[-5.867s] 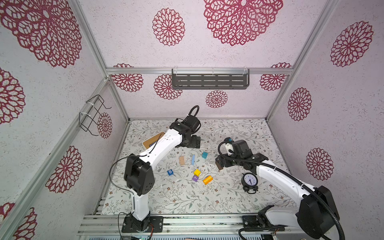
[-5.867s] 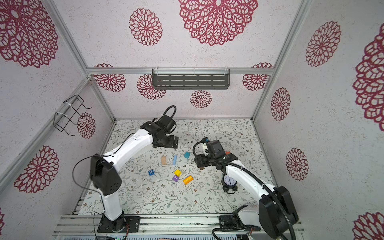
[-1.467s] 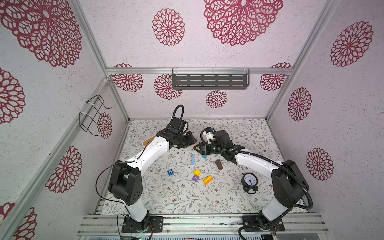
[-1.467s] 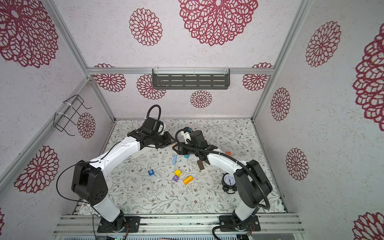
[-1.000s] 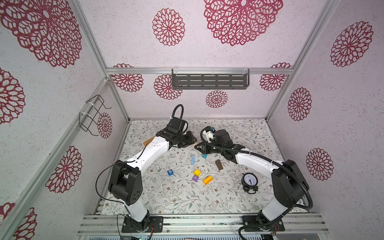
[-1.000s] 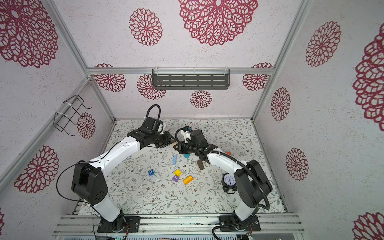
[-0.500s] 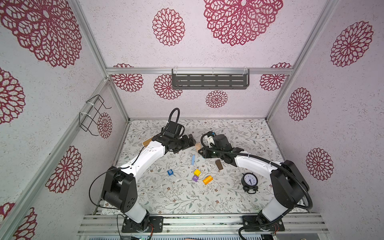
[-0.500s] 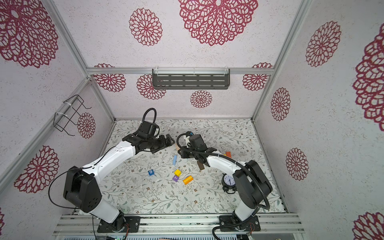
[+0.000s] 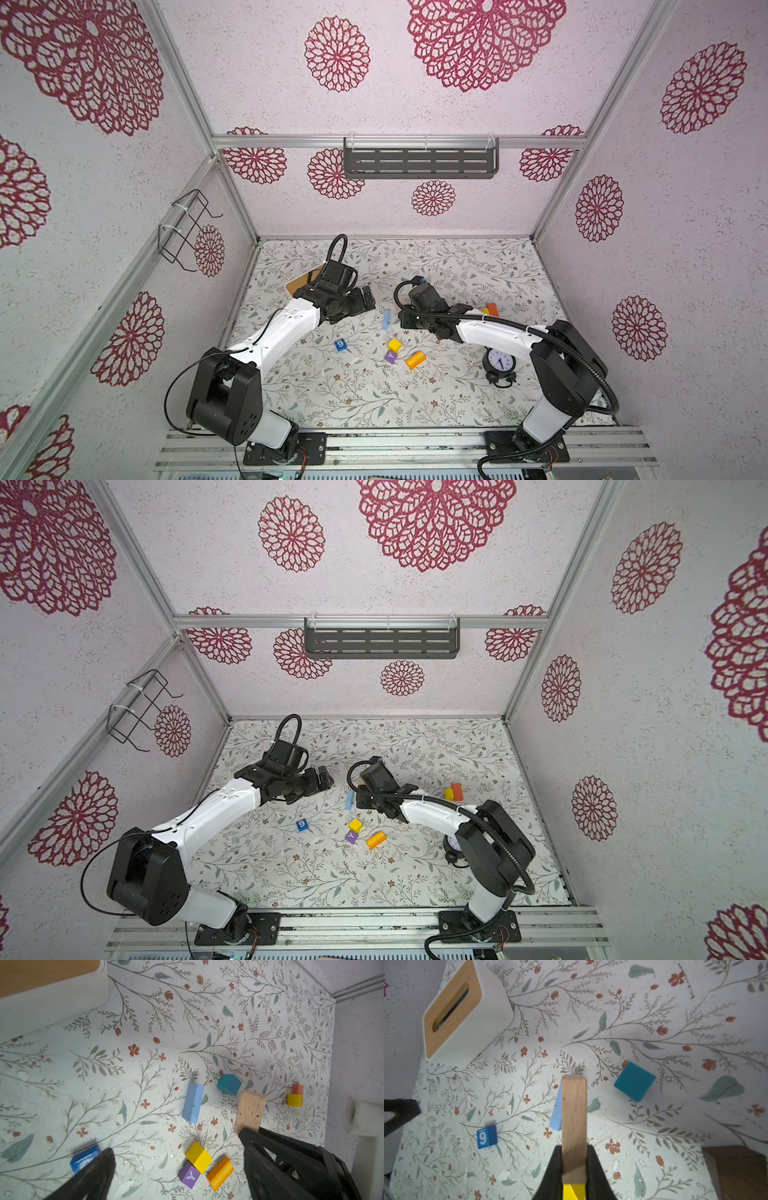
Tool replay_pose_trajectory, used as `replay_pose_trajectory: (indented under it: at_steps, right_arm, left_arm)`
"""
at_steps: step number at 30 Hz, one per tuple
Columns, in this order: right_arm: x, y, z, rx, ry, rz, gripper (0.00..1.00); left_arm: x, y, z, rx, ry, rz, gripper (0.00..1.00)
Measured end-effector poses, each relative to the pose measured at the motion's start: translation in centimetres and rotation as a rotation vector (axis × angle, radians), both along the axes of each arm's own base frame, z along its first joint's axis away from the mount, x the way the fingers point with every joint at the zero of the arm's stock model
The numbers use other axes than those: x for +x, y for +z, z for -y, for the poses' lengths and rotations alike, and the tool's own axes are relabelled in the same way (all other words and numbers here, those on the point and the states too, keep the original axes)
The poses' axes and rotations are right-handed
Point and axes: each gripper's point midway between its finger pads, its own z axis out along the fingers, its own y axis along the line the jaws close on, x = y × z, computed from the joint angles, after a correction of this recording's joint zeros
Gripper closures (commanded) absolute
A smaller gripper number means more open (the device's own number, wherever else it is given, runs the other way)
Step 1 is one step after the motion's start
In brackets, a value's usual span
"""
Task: Build the wood block tower
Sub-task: 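Carry the beige block over the light blue block with the right gripper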
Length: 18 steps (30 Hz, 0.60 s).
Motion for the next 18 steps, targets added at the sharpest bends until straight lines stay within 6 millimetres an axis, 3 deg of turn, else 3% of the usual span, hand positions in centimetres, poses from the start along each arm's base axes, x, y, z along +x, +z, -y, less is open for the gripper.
replay_pose_trajectory:
  at_steps: [7, 18]
  right_arm:
    - [-0.4, -3.1, 0.2, -0.067, -0.055, -0.049, 0.96]
    - [1.0, -3.6, -0.4, -0.120, -0.130, -0.029, 0.93]
  left_arm:
    - [-1.0, -1.4, -1.0, 0.020, 0.001, -0.015, 0.02]
    - [-2.7, -2.1, -2.1, 0.028, 0.013, -0.002, 0.02]
